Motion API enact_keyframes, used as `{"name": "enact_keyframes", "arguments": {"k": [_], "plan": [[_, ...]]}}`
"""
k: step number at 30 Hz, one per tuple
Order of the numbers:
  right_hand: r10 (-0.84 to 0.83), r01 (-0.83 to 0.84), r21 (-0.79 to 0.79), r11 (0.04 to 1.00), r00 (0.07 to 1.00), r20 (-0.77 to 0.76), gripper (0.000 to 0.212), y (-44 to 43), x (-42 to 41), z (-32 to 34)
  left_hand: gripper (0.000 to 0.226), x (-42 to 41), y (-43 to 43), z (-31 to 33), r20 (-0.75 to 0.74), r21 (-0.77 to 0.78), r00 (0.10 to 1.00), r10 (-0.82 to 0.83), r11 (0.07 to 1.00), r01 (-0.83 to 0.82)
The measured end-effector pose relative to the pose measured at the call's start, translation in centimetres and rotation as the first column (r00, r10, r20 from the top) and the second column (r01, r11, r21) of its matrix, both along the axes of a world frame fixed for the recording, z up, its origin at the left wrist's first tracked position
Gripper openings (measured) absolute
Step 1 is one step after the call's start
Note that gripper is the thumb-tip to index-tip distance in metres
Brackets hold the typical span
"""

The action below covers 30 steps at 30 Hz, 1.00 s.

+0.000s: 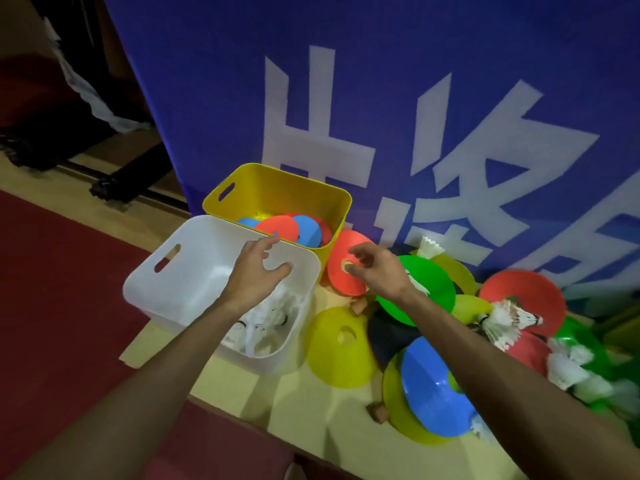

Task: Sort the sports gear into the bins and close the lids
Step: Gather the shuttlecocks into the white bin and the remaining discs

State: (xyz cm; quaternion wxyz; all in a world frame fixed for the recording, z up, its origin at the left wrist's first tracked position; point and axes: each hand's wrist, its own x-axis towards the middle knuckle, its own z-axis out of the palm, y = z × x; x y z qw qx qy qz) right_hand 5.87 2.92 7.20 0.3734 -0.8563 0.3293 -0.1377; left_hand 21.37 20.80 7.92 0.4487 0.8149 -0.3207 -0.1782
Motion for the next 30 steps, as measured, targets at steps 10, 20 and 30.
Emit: {"name": "enact_keyframes", "arguments": {"k": [10, 20, 30], "plan": [[-0.224, 0.232, 0.087, 0.969, 0.97, -0.09, 0.035, -8.8, -17.3, -1.2, 0.047, -12.8, -9.7, -1.2, 0.093, 0.051, 0.962, -0.257, 0.966, 0.253], [-0.397, 0.412, 0.087, 0.907, 0.906, -0.15, 0.027, -14.9, -32.5, -3.8, 0.024, -29.8, -17.8, -5.6, -0.045, 0.253, 0.856, -0.516, 0.823, 0.509], [-0.484, 0.517, 0.06, 0.854, 0.831, -0.275, 0.041, -17.1, -40.0, -8.1, 0.039, -40.3, -20.6, -11.9, -0.188, 0.559, 0.852, -0.488, 0.66, 0.501]]}}
